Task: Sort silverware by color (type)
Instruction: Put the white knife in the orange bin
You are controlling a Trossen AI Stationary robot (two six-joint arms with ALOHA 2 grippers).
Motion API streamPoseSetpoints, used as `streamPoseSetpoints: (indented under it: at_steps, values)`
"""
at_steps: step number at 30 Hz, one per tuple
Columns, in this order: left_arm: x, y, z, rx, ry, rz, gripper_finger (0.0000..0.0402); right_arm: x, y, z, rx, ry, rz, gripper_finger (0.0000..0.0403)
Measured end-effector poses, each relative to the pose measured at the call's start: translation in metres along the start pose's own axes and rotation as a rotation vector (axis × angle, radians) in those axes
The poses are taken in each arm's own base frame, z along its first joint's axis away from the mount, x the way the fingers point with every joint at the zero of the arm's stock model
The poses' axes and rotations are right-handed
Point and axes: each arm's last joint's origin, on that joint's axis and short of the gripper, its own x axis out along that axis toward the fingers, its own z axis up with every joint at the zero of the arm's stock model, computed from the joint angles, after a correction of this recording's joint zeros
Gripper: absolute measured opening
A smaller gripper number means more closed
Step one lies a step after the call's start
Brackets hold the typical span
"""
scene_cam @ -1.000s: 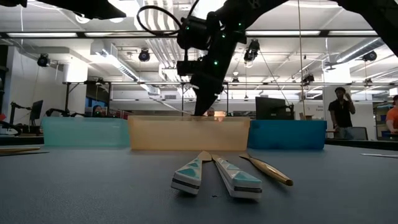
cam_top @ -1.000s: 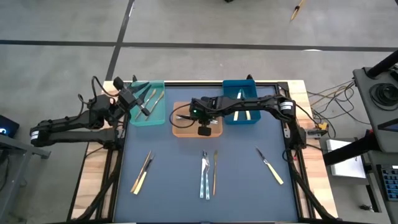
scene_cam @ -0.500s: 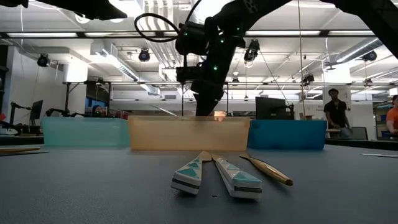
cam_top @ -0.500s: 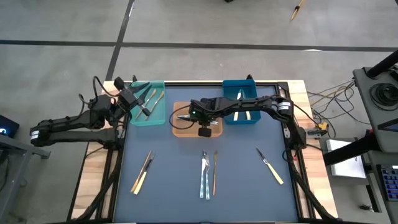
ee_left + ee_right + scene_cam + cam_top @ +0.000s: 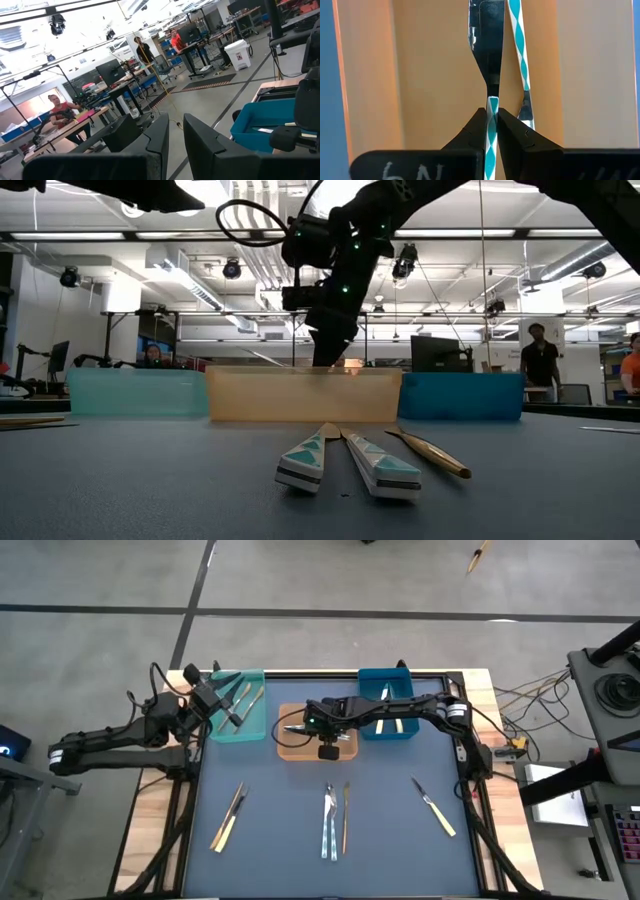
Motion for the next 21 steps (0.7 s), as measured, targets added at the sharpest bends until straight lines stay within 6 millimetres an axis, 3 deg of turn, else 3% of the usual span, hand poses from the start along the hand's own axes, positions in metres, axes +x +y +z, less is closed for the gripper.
streamPoseSetpoints:
  at_steps: [21]
  values:
    - [0.0000,0.0000,0.0000,0.001,0.000,0.000,0.0040,0.0000,0.0024,0.0013,0.030,-0.023,0.080,0.0018]
